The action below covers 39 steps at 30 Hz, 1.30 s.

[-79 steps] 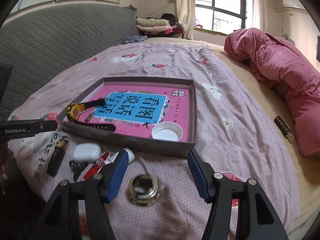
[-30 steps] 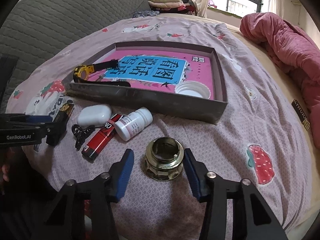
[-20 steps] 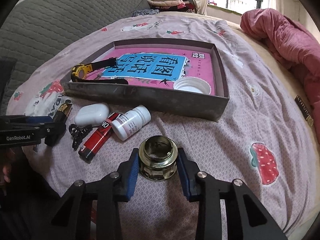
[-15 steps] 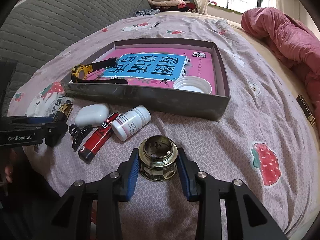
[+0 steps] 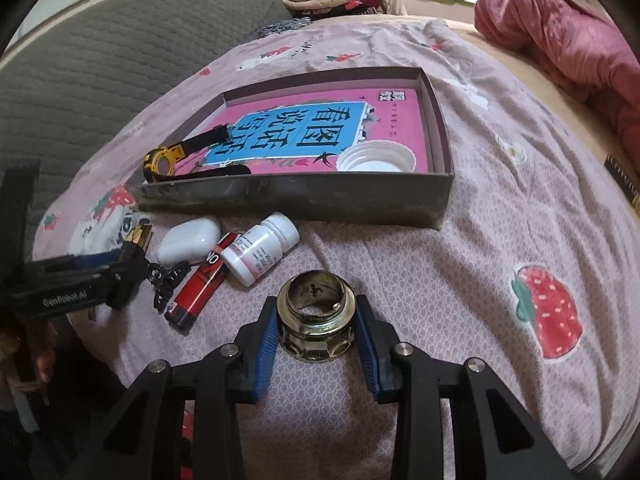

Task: Organize rigid objects
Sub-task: 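Grasp the gold-topped black box with the left gripper while the right gripper lifts the brass nut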

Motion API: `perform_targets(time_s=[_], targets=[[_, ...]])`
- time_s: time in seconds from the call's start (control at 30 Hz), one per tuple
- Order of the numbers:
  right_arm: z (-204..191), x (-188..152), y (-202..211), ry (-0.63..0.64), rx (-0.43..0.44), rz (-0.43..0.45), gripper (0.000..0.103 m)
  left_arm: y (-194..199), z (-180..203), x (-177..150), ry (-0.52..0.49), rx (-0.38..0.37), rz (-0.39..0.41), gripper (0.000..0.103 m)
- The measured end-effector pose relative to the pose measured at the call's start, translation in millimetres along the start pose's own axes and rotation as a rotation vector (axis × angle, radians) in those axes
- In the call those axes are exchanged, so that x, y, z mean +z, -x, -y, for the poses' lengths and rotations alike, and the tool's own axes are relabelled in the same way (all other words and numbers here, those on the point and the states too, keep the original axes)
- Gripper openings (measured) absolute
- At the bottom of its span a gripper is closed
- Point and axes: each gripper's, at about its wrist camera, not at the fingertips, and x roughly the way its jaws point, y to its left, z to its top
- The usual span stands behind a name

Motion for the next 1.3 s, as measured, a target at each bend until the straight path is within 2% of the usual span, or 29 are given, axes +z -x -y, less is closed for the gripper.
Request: perform_targets(time_s=[0.1,0.3,0.43,0.87,1.3], targets=[[-1.4,-0.2,0.1,0.011,-0.012,0.001,0.037,-2.1,1.6,1.3,0.001,0.010,0.004,0.053],[-11.9,-0.3,2.9,0.058,-0.067,0.028,0.036,-5.1,3.4,6.1,0.009,0.016,0.016,0.042],[-14.2,2.0,13.8,0.070,-0.097,0.079,0.036,-2.3,4.5,5.2,0.001,-0.004,0.015,0.025],[-8.0,5.6,23.6,0.047,-0.137,0.127,0.036,12.0,1.9,2.1,0.026,-0.079,0.028,0.024],[-15.5,10.2,34.5,0.096,-0.161,0.193,0.036,37.2,6.3,4.9,0.008,-0.106,0.108,0.024]])
